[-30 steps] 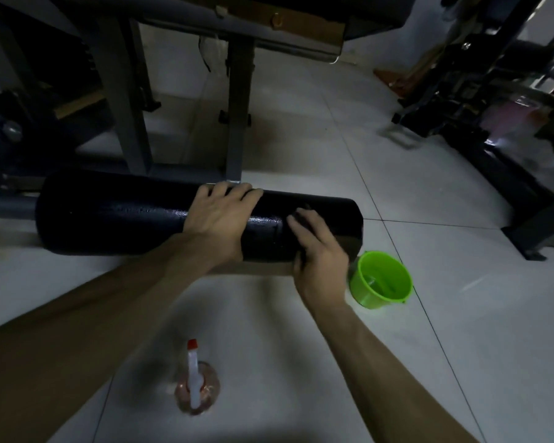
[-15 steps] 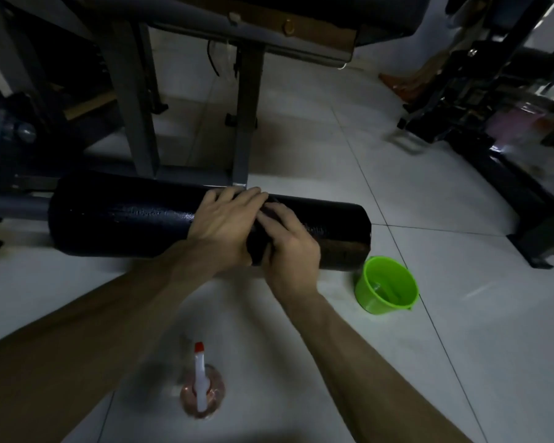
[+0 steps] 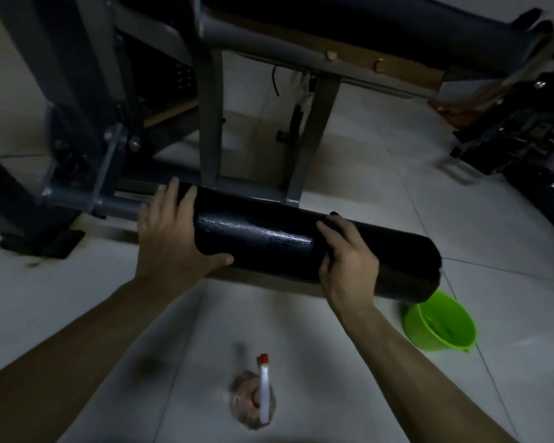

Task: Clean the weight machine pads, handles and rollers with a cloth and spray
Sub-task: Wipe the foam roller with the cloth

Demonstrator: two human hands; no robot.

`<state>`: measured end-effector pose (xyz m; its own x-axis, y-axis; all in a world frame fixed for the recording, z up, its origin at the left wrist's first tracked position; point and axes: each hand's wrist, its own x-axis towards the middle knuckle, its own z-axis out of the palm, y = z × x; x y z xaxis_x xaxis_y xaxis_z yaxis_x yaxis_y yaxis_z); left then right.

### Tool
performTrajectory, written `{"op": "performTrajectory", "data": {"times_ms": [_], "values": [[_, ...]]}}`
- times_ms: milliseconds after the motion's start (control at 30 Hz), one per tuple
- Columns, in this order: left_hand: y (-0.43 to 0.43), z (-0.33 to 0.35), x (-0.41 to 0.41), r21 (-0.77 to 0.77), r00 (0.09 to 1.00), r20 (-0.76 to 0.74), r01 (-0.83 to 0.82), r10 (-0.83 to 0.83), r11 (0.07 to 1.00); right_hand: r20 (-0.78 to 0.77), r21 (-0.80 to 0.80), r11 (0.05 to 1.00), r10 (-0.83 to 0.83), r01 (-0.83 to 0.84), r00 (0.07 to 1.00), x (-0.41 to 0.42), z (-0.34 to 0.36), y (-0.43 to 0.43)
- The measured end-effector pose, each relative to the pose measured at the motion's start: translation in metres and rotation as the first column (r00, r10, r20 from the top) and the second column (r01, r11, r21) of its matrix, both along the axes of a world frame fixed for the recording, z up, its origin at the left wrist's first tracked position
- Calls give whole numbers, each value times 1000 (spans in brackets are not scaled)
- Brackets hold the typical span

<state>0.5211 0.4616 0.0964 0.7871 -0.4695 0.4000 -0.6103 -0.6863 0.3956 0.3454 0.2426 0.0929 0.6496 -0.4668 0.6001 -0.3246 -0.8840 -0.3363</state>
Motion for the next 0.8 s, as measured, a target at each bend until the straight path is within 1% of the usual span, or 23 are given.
{"op": "performTrajectory", "data": {"times_ms": [100, 133, 200, 233, 267, 333, 400, 467, 500, 533, 600, 667, 733, 800], "values": [[19, -6, 10, -142, 994, -112, -34, 18, 989, -37, -56, 995, 80, -82, 996, 39, 2, 32], [25, -9, 13, -214, 986, -165, -61, 26, 975, -39, -70, 991, 110, -112, 993, 53, 2, 45], [36, -23, 19, -348, 949, -316, -140, 25, 927, -18, -67, 984, 162, -163, 987, 80, 2, 69], [42, -28, 21, -393, 925, -379, -168, 7, 904, -3, -55, 981, 185, -185, 983, 93, 1, 81], [44, -33, 22, -430, 911, -412, -167, -27, 887, 5, -47, 977, 207, -207, 978, 103, 1, 91], [53, -39, 26, -475, 890, -445, -142, -98, 869, 3, -40, 959, 282, -281, 959, 127, 1, 115], [52, -39, 27, -498, 890, -433, -105, -141, 861, -18, -25, 917, 397, -398, 917, 146, 6, 135], [52, -39, 30, -491, 900, -417, -107, -125, 864, -54, -22, 854, 518, -520, 854, 164, 13, 151], [52, -37, 32, -483, 902, -416, -110, -117, 868, -86, -22, 838, 542, -546, 836, 168, 16, 155], [52, -36, 33, -488, 900, -418, -110, -122, 866, -116, -27, 837, 541, -547, 833, 169, 18, 153], [50, -33, 33, -497, 880, -455, -122, -138, 859, -142, -53, 865, 488, -499, 861, 156, 22, 133], [48, -29, 30, -493, 870, -478, -151, -121, 857, -151, -81, 897, 420, -435, 895, 128, 22, 104], [45, -26, 24, -512, 878, -466, -167, -110, 843, -184, -113, 924, 343, -366, 921, 91, 23, 72], [46, -28, 20, -531, 882, -462, -194, -89, 825, -199, -100, 955, 255, -279, 946, 63, 24, 50]]}}
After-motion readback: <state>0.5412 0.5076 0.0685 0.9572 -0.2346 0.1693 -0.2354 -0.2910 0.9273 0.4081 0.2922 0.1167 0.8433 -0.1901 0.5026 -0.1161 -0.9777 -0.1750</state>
